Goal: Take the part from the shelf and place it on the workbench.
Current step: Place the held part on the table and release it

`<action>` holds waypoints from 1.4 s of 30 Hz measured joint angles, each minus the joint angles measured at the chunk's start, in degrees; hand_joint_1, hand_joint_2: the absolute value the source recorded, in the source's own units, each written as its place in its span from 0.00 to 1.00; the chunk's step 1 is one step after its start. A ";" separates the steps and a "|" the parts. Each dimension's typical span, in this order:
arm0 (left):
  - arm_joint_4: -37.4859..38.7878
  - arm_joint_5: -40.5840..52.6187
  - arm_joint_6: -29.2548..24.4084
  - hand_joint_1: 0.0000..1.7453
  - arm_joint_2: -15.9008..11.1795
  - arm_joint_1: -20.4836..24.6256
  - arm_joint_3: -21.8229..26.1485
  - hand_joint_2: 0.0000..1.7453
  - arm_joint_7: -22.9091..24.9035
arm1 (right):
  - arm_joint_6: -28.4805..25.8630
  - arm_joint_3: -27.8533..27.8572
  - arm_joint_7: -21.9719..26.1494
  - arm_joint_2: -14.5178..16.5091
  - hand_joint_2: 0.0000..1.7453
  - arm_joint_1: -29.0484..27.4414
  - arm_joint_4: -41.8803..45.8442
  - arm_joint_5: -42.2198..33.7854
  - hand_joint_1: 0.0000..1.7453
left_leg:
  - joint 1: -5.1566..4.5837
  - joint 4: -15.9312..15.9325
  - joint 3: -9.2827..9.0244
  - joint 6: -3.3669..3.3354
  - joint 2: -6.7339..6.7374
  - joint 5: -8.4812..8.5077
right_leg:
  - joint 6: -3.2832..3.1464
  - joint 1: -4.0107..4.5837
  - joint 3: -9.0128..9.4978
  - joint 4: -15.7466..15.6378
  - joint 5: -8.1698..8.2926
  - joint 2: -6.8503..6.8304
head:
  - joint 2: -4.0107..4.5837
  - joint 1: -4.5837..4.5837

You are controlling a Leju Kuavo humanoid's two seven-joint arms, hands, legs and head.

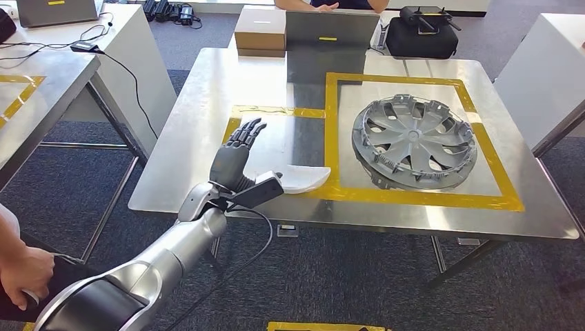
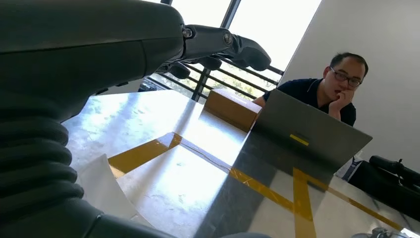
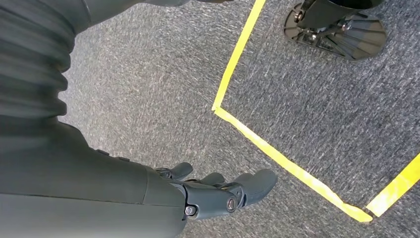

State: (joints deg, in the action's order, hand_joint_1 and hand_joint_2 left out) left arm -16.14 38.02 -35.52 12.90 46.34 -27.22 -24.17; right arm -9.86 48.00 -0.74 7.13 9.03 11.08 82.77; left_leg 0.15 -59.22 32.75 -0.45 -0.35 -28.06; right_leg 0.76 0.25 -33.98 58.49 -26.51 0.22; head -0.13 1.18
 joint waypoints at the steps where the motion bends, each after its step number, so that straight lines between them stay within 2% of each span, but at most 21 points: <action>1: -0.01 -1.04 0.73 0.00 0.15 0.08 0.99 0.00 -0.85 | 0.02 -0.01 0.05 0.00 1.00 0.00 0.00 0.00 0.00 | 0.00 0.00 0.00 0.00 0.00 0.00 | 0.00 0.00 0.00 0.00 0.00 0.00 | 0.00 0.00; 8: -0.50 -6.60 6.48 0.00 1.30 0.87 6.81 0.00 -7.95 | 0.34 -0.05 0.23 0.00 1.00 0.00 0.00 -0.07 0.00 | 0.00 0.00 0.00 0.00 0.00 0.00 | 0.00 0.00 0.00 0.00 0.00 0.00 | 0.00 0.00; 18: -1.10 -8.03 8.50 0.00 2.00 1.03 9.48 0.00 -9.61 | 0.66 -0.05 0.23 0.00 1.00 0.00 0.00 -0.18 0.00 | 0.00 0.00 0.00 0.00 0.00 0.00 | 0.00 0.00 0.00 0.00 0.00 0.00 | 0.00 0.00; 22: -1.99 -12.96 18.90 0.00 2.35 1.03 11.30 0.00 -14.72 | 0.38 -0.02 0.27 -0.02 1.00 -0.03 0.00 -1.09 0.00 | 0.00 0.00 0.00 0.00 0.00 0.00 | 0.00 0.00 0.00 0.00 0.00 0.00 | 0.00 0.00; 24: -3.73 -15.71 24.75 0.00 2.46 0.77 11.77 0.00 -15.63 | -0.02 0.19 0.47 -0.07 1.00 -0.16 0.00 -1.90 0.00 | 0.00 0.00 0.00 0.00 0.00 0.00 | 0.00 0.00 0.00 0.00 0.00 0.00 | 0.00 0.00; 27: -8.56 -20.38 30.75 0.00 2.26 -0.46 11.69 0.00 -15.90 | -0.66 1.04 1.60 -0.18 1.00 -0.65 0.00 -3.54 0.00 | -0.01 0.00 0.01 0.00 0.00 -0.01 | 0.00 -0.01 0.00 0.00 0.00 0.00 | 0.00 -0.01; 32: -21.42 -25.67 32.67 0.00 -0.93 -6.85 9.45 0.00 -16.12 | 0.74 2.47 6.32 -0.39 1.00 -1.96 0.00 -5.43 0.00 | 0.01 0.04 -0.01 0.02 0.03 -0.04 | -0.01 -0.02 0.00 0.00 -0.03 0.02 | 0.00 -0.01; 39: -41.57 -26.15 28.45 0.00 -9.64 -20.86 8.45 0.00 -16.13 | 0.88 4.20 9.15 -0.87 1.00 -3.47 0.00 -7.35 0.00 | 0.02 0.16 -0.07 0.04 0.05 -0.05 | -0.12 -0.02 0.00 0.00 -0.12 0.05 | 0.00 -0.01; 42: -48.51 -25.29 27.03 0.00 -12.70 -26.47 8.78 0.00 -16.13 | 1.43 4.88 9.50 -0.98 1.00 -3.69 0.00 -8.06 0.00 | -0.25 0.00 -0.02 -0.27 0.08 -0.26 | 0.08 -0.24 0.07 -0.17 -0.07 0.04 | 0.00 0.04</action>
State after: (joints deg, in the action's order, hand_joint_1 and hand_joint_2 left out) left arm -64.64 12.72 -8.49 0.20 19.87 -18.44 -40.30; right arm -8.43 52.88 8.76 6.15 5.34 11.08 74.71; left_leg -0.10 -59.22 32.73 -0.72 -0.27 -28.32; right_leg 0.84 0.01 -33.92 58.32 -26.58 0.26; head -0.13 1.22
